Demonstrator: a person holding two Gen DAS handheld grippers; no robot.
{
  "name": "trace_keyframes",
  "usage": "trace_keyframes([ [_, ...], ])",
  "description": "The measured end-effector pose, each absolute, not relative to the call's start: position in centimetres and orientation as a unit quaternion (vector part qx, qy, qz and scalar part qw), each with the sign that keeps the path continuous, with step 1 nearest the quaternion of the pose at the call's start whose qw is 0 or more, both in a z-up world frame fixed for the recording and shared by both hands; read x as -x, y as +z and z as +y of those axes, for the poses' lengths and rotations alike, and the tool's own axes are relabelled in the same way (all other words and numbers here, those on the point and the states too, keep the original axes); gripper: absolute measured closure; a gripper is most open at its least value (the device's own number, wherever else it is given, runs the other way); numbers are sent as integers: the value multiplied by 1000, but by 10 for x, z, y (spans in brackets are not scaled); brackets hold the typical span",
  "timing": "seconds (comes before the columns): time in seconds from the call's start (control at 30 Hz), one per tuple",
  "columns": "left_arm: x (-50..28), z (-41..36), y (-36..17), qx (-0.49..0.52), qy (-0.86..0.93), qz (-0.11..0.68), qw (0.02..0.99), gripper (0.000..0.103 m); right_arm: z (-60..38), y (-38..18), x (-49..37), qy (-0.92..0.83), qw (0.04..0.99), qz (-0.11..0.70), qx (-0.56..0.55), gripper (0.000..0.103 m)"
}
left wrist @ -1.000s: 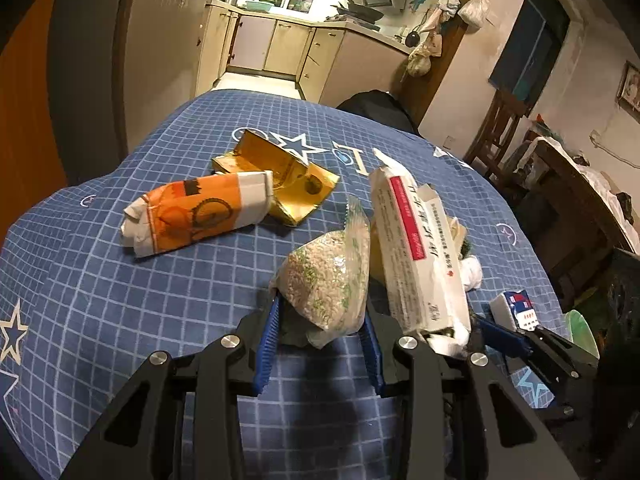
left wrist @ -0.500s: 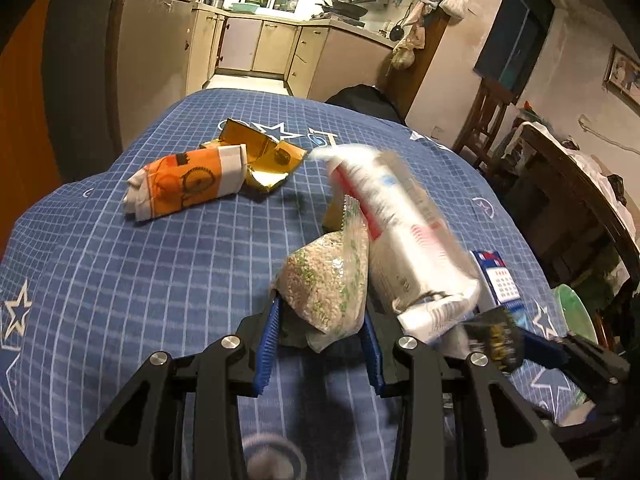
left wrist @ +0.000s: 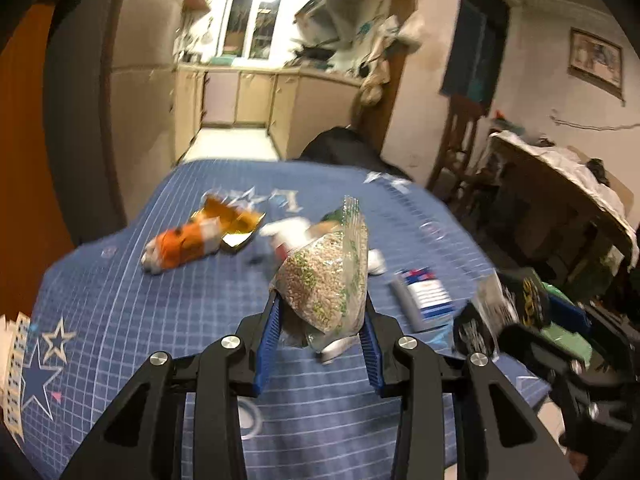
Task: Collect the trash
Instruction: 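Carry the tissue pack and rice bag over the green bin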
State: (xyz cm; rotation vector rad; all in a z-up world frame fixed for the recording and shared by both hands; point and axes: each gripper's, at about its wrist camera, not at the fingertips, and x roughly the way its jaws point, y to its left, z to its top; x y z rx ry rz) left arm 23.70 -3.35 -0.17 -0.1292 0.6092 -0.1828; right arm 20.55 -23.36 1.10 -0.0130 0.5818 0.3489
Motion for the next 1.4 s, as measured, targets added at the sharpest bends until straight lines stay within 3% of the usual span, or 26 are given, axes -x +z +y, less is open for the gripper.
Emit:
trace_keyframes([
  [0.73, -230, -199, 82, 15, -217, 245, 945, 65, -383, 74, -181, 24, 977, 212, -7, 43],
  [1.4, -255, -431, 66, -51, -345, 288, 892, 65, -555, 46, -167, -105, 956, 273, -35, 43],
])
